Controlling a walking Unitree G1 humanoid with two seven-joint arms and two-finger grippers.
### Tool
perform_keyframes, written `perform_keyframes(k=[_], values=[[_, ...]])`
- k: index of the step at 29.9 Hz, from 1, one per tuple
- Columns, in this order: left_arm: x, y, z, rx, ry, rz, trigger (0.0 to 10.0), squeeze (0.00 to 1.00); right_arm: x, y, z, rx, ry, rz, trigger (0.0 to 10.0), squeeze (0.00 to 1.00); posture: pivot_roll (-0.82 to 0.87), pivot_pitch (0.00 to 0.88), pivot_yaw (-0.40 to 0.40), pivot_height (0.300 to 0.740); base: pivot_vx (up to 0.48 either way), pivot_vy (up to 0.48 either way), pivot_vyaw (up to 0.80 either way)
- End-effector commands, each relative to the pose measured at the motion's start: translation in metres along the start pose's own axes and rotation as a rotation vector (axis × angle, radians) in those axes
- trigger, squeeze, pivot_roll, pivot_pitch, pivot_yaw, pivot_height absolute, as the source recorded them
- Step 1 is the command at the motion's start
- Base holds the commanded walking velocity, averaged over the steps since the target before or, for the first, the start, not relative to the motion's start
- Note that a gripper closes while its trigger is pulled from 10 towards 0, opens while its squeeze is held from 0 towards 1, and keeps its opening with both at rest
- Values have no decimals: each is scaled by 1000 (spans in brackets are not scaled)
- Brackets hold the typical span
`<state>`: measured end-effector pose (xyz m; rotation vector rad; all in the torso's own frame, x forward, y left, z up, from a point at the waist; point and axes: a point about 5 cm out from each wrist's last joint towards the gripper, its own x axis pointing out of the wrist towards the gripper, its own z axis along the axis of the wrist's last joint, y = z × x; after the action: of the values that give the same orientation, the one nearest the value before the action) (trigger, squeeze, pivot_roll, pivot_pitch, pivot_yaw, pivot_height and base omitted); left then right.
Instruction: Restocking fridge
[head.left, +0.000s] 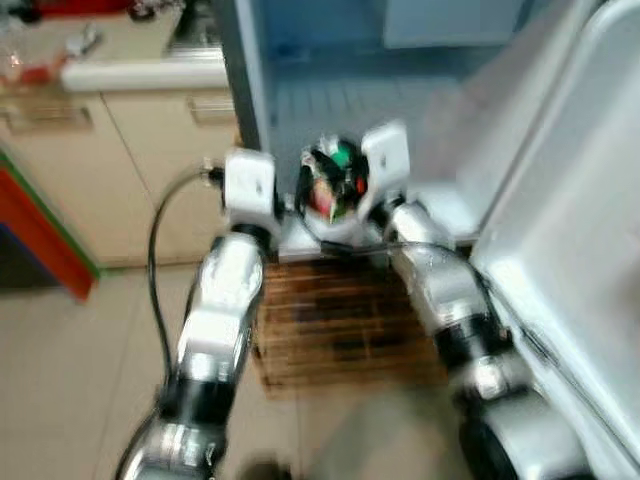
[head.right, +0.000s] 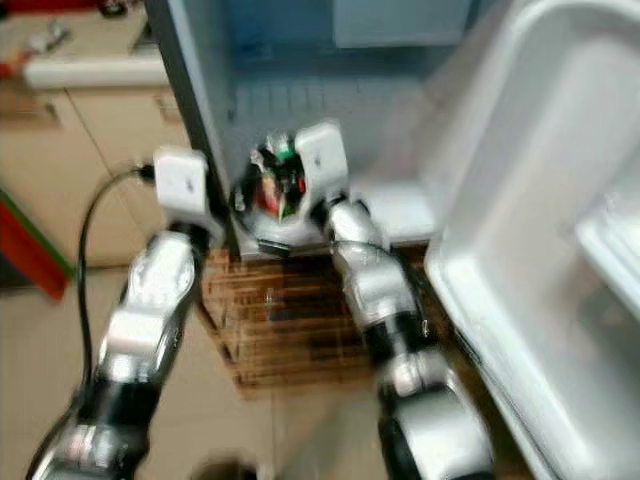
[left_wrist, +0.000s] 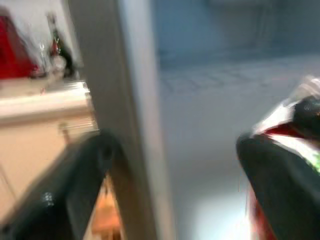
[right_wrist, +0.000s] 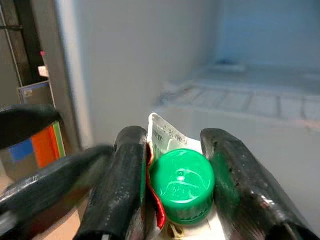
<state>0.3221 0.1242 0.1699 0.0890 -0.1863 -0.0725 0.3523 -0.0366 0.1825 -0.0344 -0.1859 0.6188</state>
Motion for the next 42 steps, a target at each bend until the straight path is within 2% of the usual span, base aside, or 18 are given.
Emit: perform_keyframes(k=[1,16,21,26,30,34,36,38,39,42], values=[[5,-12,6,-11,-5,-44,10000,0,-3,-11,3,-23,-8,-29,0,0,29,34,37,740,0,0,0],[6,-14,6,-8,-8,-61,10000,0,-2,-11,3,-41,-19,-30,0,0,28,28,41,740,0,0,0],[4,-6,2,32,-24,-105,10000,0,4,-17,12,-98,-59,-67,0,0,33,23,41,740,0,0,0],[-18,33,-28,148,48,-125,10000,0,23,-32,33,-190,-95,-133,0,0,98,40,18,740,0,0,0],[-40,47,-53,185,123,-125,10000,0,33,-32,45,-234,-130,-140,0,0,140,44,5,740,0,0,0],[-66,50,-85,198,224,-125,10000,0,41,-27,54,-258,-153,-130,0,0,161,54,-5,740,0,0,0],[-79,47,-99,172,278,-137,10000,0,45,-23,58,-251,-161,-122,0,0,172,61,-14,740,0,0,0],[-82,45,-102,145,295,-135,10000,0,47,-22,59,-249,-164,-119,0,0,177,68,-21,740,0,0,0],[-85,36,-100,103,281,-160,10000,0,50,-18,62,-244,-171,-112,0,0,186,71,-29,740,0,0,0],[-86,31,-97,85,254,-178,10000,0,52,-15,64,-246,-183,-105,0,0,200,76,-39,740,0,0,0]])
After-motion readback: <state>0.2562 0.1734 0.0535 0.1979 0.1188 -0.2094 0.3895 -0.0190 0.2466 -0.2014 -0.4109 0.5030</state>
